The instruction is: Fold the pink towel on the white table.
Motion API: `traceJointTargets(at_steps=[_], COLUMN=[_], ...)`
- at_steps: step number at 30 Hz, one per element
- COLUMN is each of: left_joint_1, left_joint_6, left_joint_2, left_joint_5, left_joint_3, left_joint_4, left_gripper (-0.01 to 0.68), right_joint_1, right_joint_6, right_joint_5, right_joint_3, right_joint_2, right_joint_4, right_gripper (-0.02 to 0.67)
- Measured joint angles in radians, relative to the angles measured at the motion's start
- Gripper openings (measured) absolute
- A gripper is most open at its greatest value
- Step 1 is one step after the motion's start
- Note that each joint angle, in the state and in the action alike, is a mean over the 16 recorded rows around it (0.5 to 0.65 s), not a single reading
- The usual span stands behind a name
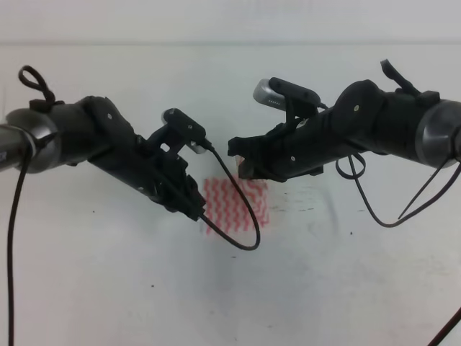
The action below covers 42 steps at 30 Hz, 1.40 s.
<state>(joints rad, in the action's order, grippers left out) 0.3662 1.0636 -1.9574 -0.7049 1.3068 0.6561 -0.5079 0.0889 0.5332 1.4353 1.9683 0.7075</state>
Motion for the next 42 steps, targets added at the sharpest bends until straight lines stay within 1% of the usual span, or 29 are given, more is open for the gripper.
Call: traceJointTargets(at_steps=[7, 12, 25, 36, 42], left_joint_1=[-0.006, -0.013, -0.041, -0.043, -0.042], left_joint_6=[0.155, 0.217, 0.293, 0.334, 0.341], left_joint_2=[-0.018, -0.039, -0.069, -0.07, -0.072], left_joint_5=[-0.036, -0.046, -0.066, -0.103, -0.091], left_joint_3=[0.0, 0.0, 0.0, 0.0, 0.0], left_joint_4=[0.097, 0.125, 0.186, 0.262, 0.256], left_gripper=[-0.004, -0.004, -0.004, -0.004, -0.004], right_joint_1=[0.0, 0.0, -0.001, -0.001, -0.001], right_joint_6=[0.0, -0.001, -0.003, -0.003, -0.002], right_joint_5=[-0.002, -0.003, -0.003, -0.002, -0.002], right_joint_3=[0.0, 0.001, 0.001, 0.001, 0.001], right_joint_2=[-0.001, -0.003, -0.005, -0.003, -0.004], right_joint_4=[0.001, 0.002, 0.012, 0.028, 0.032], right_gripper=[-0.012, -0.013, -0.009, -0.014, -0.014])
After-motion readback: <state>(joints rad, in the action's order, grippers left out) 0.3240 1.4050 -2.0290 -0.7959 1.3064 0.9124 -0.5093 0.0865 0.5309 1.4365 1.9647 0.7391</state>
